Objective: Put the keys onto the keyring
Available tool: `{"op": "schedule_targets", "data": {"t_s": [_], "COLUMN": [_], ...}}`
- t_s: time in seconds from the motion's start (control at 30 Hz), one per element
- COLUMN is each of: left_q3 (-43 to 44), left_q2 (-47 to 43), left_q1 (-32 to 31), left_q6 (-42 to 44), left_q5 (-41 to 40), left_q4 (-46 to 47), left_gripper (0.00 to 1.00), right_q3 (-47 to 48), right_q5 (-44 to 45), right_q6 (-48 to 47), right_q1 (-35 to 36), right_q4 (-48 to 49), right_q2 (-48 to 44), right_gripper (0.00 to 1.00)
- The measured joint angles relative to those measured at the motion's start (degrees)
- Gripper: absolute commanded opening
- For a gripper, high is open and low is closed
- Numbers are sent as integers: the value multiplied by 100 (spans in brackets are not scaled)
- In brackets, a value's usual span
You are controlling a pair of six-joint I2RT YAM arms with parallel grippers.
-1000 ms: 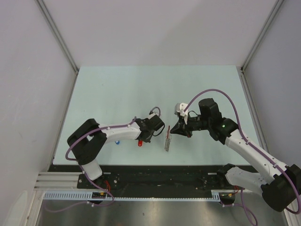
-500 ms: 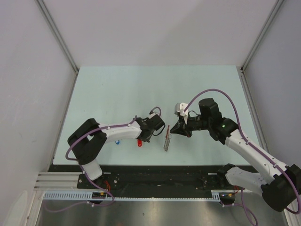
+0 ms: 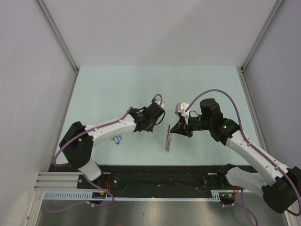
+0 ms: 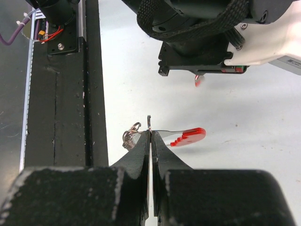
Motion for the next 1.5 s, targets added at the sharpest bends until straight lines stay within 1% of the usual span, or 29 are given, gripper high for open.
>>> {"op": "schedule_targets", "data": {"t_s": [0.23,0.6,0.77,0.87,0.9,0.97,1.1,1.13,1.23,1.27,1.4,1.47,1.5], "left_q3": [-90,-240,-238,-146,-85,68,417,529,743,778,634,254,-125], "left_q2": [-11,31,203,470,584,844,1279,1373,1502,1506,1316,957,603], "left_q1": [72,83,127,144,153,160,157,157,157,157,184,214,251], "left_q6": [87,136,229,343,391,494,702,767,859,874,826,741,664], "left_q5": [240,439,485,498,511,535,603,623,627,621,566,577,599], "left_q4": [-212,-1386,-1655,-1681,-1659,-1589,-1379,-1305,-1060,-979,-540,-227,66], "left_gripper": [0,0,1,8,13,18,30,31,40,45,54,58,58], "right_q3": [0,0,0,0,0,0,0,0,0,0,0,0,0], "right_q5": [0,2,13,31,37,50,127,140,170,175,216,240,251], "right_q6": [0,0,0,2,0,2,2,0,2,2,2,7,17], "right_q1": [2,2,13,33,37,50,87,96,111,111,129,155,173], "right_q4": [0,0,-2,-2,-2,-4,-11,-11,-11,-11,-11,-11,-11], "right_q2": [0,0,-7,-28,-42,-68,-118,-131,-142,-142,-144,-144,-144], "right_gripper": [0,0,0,0,0,0,0,0,0,0,0,0,0]}}
